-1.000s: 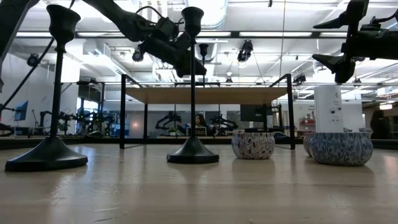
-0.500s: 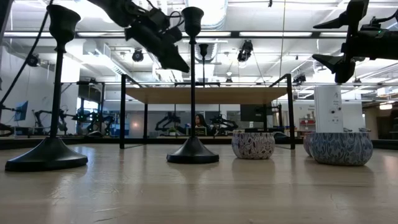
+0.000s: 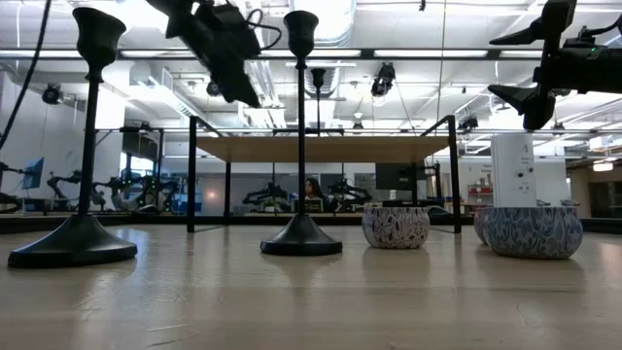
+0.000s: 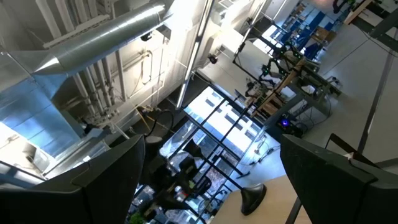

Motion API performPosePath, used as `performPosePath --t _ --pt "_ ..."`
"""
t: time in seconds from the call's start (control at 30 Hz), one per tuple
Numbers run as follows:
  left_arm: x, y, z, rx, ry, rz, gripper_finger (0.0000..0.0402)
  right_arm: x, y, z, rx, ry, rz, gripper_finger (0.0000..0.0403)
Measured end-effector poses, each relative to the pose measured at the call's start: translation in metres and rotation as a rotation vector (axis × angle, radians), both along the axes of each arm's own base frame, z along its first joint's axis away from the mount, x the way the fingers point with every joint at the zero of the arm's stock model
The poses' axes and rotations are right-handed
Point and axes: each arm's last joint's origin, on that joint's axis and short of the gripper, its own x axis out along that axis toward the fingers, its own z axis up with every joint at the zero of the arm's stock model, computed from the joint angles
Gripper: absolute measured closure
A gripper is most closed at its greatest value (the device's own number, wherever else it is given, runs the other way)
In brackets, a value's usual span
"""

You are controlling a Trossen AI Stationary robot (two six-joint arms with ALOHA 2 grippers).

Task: Pick & Place candle stick holders
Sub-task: Align the top black candle holder with the other candle holder on the shelf

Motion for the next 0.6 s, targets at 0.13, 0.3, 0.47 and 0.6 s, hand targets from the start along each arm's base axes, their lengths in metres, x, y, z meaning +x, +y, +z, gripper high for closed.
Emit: performPosePath --t 0.13,0.3,0.47,0.6 --pt "-0.012 -0.015 0.014 -0.059 -0.072 -0.084 0.0262 0.0 0.0 0.0 0.0 0.0 0.0 0.0037" --pt "-0.02 -0.033 0.027 -0.195 -0.212 -0.187 0.0262 0.0 0.0 0.0 0.0 0.0 0.0 0.0037" --pt "-0.015 -0.058 0.017 -0.337 -0.267 -0.273 0.0263 0.0 0.0 0.0 0.0 0.0 0.0 0.0037" --pt "-0.005 -0.084 -0.003 -0.318 -0.257 -0.33 0.0264 0.0 0.0 0.0 0.0 0.0 0.0 0.0037"
